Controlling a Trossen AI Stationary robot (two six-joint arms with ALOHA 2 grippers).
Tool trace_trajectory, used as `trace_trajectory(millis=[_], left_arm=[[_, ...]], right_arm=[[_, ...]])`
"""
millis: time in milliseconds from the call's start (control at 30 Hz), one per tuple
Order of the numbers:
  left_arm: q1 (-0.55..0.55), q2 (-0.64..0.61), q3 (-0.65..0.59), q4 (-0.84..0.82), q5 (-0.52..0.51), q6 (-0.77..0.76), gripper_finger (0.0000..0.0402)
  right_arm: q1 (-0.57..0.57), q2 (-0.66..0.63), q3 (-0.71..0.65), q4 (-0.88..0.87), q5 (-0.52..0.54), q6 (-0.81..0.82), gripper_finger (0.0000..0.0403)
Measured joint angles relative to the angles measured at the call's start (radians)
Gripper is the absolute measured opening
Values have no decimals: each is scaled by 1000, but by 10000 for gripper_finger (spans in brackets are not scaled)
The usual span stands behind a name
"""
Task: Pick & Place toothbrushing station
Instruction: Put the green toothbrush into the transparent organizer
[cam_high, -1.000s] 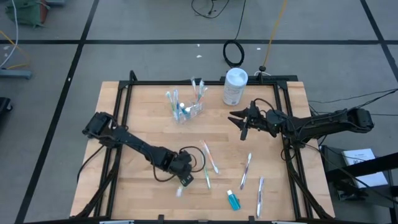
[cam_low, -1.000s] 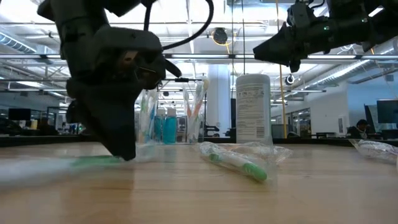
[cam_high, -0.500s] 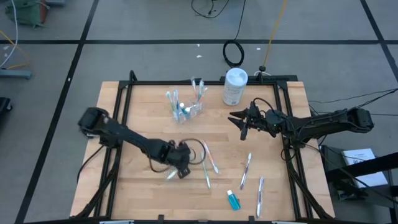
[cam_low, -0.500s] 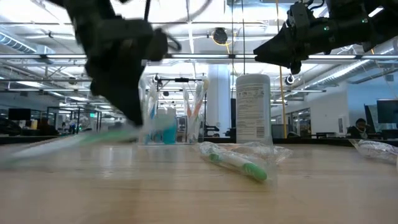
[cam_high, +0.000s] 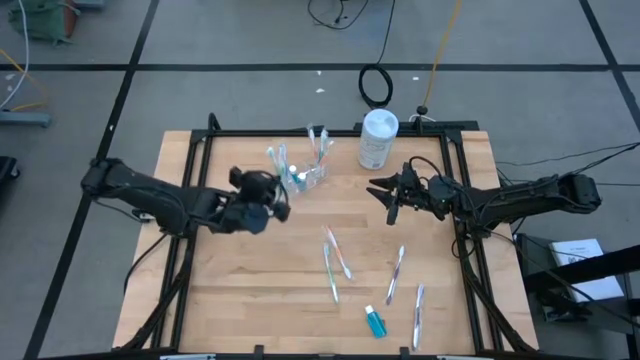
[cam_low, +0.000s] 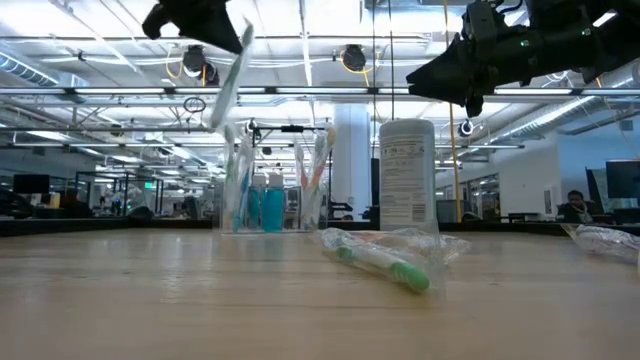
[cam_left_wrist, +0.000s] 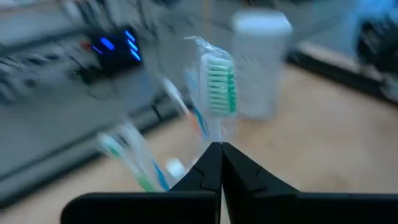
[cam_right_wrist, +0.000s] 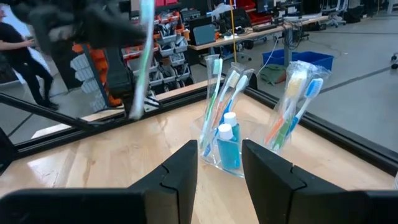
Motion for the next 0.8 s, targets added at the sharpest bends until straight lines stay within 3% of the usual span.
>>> trace_trajectory(millis=[233, 467, 567, 800], left_arm=[[96, 12, 1, 148, -98, 169, 2], [235, 68, -23, 169, -126, 180, 2], [275, 90, -77, 256, -118, 176, 2], [307, 142, -237, 650, -98, 274, 2]], right_arm=[[0, 0, 0, 2, 0, -1, 116], [0, 0, 0, 45, 1, -1, 116], [0, 0, 0, 68, 1, -8, 116], [-1, 0, 0, 101, 1, -74, 116]])
